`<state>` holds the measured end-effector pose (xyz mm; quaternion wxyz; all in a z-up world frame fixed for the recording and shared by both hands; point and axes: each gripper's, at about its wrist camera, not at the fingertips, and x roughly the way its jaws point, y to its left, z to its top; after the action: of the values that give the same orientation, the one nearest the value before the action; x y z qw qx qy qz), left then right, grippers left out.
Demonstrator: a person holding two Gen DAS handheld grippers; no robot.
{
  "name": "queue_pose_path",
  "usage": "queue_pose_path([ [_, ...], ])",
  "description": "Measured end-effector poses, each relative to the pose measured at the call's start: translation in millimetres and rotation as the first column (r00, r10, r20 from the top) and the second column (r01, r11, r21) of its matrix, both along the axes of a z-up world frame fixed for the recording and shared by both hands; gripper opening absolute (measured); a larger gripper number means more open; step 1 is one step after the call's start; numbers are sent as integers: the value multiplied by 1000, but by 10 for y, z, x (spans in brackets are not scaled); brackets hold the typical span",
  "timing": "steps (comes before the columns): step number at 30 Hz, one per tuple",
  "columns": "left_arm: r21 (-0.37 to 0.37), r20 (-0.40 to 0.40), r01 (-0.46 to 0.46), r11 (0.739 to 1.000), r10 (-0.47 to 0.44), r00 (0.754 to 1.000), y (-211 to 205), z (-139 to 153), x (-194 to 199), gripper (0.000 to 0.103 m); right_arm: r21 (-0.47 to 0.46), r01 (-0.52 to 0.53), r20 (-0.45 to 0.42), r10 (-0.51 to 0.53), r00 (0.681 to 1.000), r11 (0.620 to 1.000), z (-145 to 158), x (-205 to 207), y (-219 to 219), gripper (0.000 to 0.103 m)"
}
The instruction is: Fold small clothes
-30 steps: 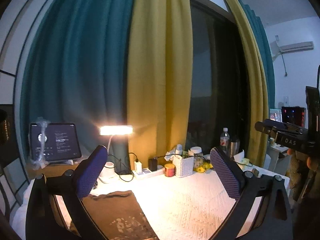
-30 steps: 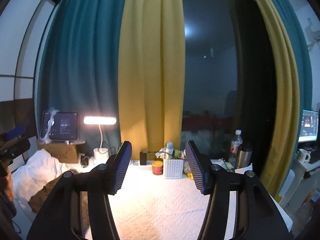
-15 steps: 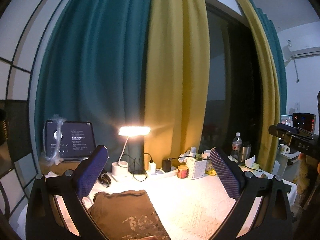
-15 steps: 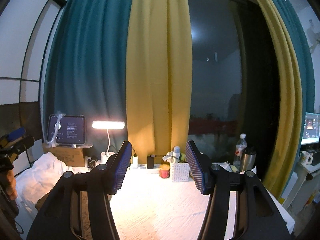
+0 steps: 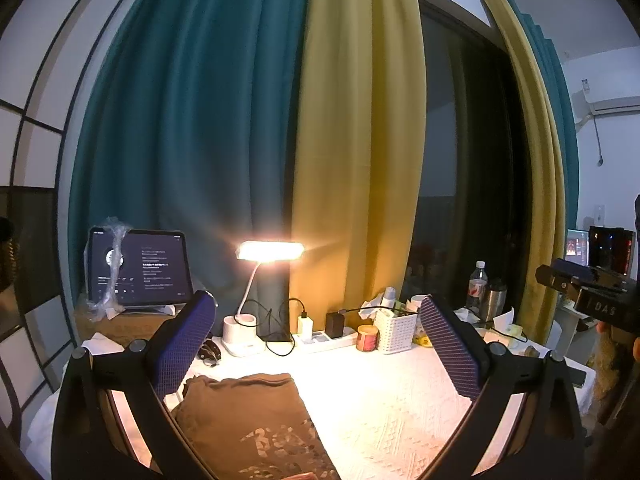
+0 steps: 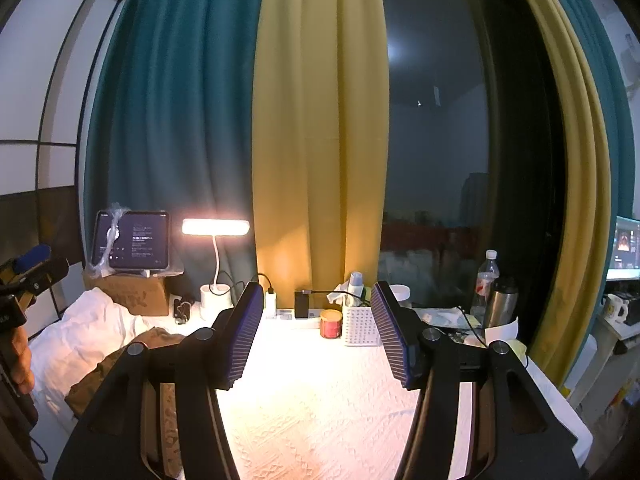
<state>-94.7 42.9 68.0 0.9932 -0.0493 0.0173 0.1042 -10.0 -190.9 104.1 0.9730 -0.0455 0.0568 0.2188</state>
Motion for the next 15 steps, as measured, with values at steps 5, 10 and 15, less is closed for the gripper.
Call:
queue_pose_path([
  [5,8,-9,7,1000,-7,1000,-14,-1,20,101,2,5,-10,-5,1000,1000,-25,39,-8,59],
  [10,7,-12,9,1000,-9,1000,-14,3,39,101,3,9,-13,-9,1000,1000,-42,56,-26,59],
  [15,9,-15,17,1000,-17,1000,-19,1,47,101,7,15,-15,-15,1000,1000,-52,65,-63,59],
])
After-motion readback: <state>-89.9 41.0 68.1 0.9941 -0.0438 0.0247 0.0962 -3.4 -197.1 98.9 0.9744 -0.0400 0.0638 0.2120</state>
